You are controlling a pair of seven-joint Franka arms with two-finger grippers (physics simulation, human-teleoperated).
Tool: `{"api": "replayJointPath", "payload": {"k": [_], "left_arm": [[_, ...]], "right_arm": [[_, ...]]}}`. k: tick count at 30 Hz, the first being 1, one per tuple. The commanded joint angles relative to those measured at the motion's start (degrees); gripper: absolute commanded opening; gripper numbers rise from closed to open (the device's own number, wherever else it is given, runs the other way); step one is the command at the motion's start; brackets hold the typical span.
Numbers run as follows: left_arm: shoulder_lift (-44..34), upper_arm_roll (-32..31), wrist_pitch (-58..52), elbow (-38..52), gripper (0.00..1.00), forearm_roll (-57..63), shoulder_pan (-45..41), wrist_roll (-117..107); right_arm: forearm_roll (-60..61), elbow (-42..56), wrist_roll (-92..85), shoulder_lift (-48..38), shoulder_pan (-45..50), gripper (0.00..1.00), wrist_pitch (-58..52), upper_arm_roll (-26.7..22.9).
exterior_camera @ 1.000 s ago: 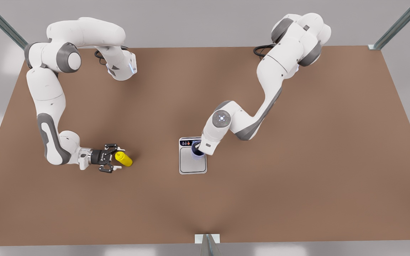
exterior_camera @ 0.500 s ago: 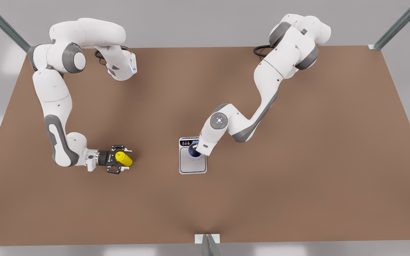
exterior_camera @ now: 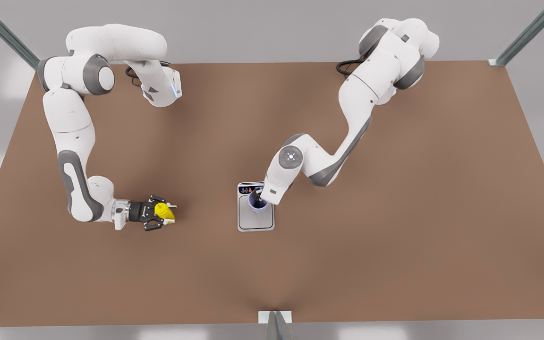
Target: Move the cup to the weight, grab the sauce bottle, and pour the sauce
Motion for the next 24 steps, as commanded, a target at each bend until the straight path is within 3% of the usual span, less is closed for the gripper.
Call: {"api": "replayJointPath", "payload": {"k": [1, 4, 6, 8, 10, 12, 15, 18, 24], "left_arm": [[-0.3, 0.0, -0.7, 0.0, 0.87, -0.2, 0.0, -0.1], [-4.3, 0.2, -6.2, 0.0, 0.87, -2.4, 0.0, -0.4], [-13.5, 4.7, -19.1, -0.1, 0.87, -8.4, 1.8, 0.4], [-21.8, 9.9, -35.9, 0.0, 0.92, -14.5, 13.0, 22.5], [-23.5, 13.3, -42.0, 0.0, 1.0, -10.4, 20.0, 47.4], [-31.4, 19.3, -44.2, -4.6, 1.0, -10.1, 20.4, 60.3], [-40.5, 20.7, -44.1, -10.7, 1.0, -10.1, 20.3, 60.7], [-41.9, 20.7, -43.9, -12.1, 1.0, -10.1, 20.1, 60.8], [-41.1, 20.7, -43.9, -12.1, 1.0, -10.0, 20.2, 60.9]], "right_arm": [[-1.9, 1.4, 2.6, -0.3, 0.0, 0.46, 0.1, 0.0], [-7.9, 6.2, 12.0, -4.4, 2.5, 0.47, 2.1, 0.0], [-11.1, 6.2, 18.0, -8.3, 4.2, 0.47, 3.5, 0.0], [-13.3, 6.3, 23.0, -11.3, 5.7, 0.48, 4.0, 0.0], [-17.1, 6.4, 30.8, -15.3, 8.2, 0.48, 5.8, 0.0], [-22.3, 10.9, 40.4, -16.5, 11.0, 0.48, 6.0, 0.1], [-35.1, 15.7, 56.4, -19.5, 19.3, 0.49, 8.8, 0.1], [-49.6, 19.7, 72.5, -21.2, 27.8, 0.49, 9.8, 0.1], [-65.4, 20.8, 82.7, -21.8, 37.9, 0.49, 10.9, 0.1]]}}
